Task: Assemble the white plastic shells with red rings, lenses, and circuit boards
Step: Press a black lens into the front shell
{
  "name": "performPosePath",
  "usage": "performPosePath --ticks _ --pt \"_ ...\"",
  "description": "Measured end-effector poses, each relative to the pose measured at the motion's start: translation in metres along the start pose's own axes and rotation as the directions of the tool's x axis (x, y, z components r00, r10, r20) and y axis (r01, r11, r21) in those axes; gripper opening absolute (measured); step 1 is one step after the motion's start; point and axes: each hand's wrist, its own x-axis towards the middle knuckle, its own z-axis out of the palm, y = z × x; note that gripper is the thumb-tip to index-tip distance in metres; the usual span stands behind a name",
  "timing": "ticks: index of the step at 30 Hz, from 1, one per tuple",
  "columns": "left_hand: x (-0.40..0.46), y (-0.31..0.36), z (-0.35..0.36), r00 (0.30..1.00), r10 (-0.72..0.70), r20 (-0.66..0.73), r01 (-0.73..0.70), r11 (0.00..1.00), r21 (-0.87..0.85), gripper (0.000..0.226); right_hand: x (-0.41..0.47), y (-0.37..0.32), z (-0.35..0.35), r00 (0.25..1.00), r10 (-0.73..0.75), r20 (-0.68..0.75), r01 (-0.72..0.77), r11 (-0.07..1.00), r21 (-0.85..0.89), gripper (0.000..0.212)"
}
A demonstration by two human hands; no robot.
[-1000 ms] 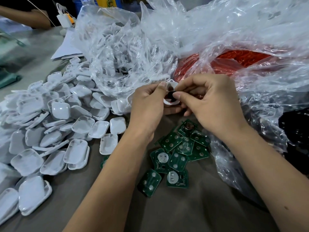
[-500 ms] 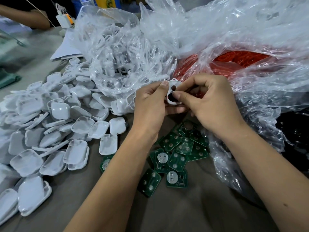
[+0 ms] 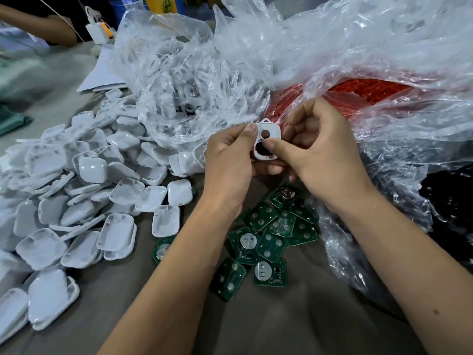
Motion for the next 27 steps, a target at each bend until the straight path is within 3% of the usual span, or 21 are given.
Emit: performPosePath --ticks 3,9,12,15,17,22,24,27 --pt "0.002 0.0 -0.003 0.998 0.04 0.038 -0.042 0.997 0.065 0.036 0.003 0.002 -0.002 0.988 0.146 0.057 -0.154 0.973 0.173 0.025" --pt "0.001 -0.004 -0.004 0.993 0.079 0.093 -0.09 0.989 0.115 0.033 0.005 0.006 -0.005 0.975 0.211 0.07 -0.219 0.965 0.147 0.022" --pt "0.001 -0.002 -0.003 0.993 0.061 0.096 -0.066 0.997 0.048 0.042 0.002 0.003 -0.004 0.989 0.147 -0.003 -0.147 0.989 0.031 0.025" --pt "0.003 -0.003 0.0 0.994 0.01 0.111 0.001 0.995 -0.099 0.054 0.0 -0.001 -0.005 0.994 -0.033 -0.102 0.021 0.993 -0.117 0.027" --pt "0.004 -0.005 0.0 0.991 0.006 0.136 0.011 0.992 -0.122 0.052 -0.001 -0.002 -0.005 0.991 -0.078 -0.105 0.065 0.99 -0.124 0.023" --pt "0.006 -0.011 -0.004 0.98 0.124 0.159 -0.124 0.992 -0.01 0.012 0.0 -0.002 -0.006 0.998 0.041 -0.041 -0.04 0.999 0.032 0.005" --pt "0.007 -0.013 -0.006 0.978 0.167 0.128 -0.175 0.983 0.049 0.016 0.002 -0.004 -0.006 0.989 0.135 0.054 -0.143 0.969 0.2 0.017" --pt "0.01 -0.014 -0.009 0.932 0.357 0.065 -0.353 0.852 0.386 0.024 0.004 -0.007 -0.01 0.948 0.235 0.214 -0.308 0.848 0.431 0.033"
